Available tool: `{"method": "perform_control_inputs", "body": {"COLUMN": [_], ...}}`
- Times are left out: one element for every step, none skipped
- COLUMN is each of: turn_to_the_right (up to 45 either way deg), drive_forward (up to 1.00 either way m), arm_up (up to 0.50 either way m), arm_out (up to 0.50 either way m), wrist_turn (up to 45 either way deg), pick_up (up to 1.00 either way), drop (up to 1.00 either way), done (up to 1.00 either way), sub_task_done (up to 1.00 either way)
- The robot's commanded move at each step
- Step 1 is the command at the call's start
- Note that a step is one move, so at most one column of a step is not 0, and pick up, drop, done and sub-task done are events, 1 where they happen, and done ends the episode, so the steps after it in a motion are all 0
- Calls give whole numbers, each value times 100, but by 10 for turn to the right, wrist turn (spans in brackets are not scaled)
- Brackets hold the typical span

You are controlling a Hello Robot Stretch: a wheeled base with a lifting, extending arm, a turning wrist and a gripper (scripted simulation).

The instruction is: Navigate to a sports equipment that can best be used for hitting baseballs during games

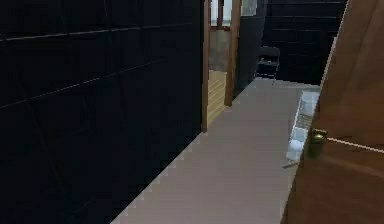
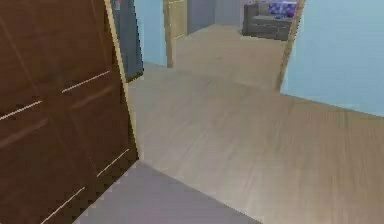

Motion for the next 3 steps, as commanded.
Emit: {"method": "perform_control_inputs", "body": {"turn_to_the_right": [0, 210, 0], "drive_forward": [85, 0, 100], "arm_up": [0, 0, 0], "arm_out": [0, 0, 0], "wrist_turn": [0, 0, 0], "pick_up": [0, 0, 0], "drop": [0, 0, 0], "done": [0, 0, 0], "sub_task_done": [0, 0, 0]}}
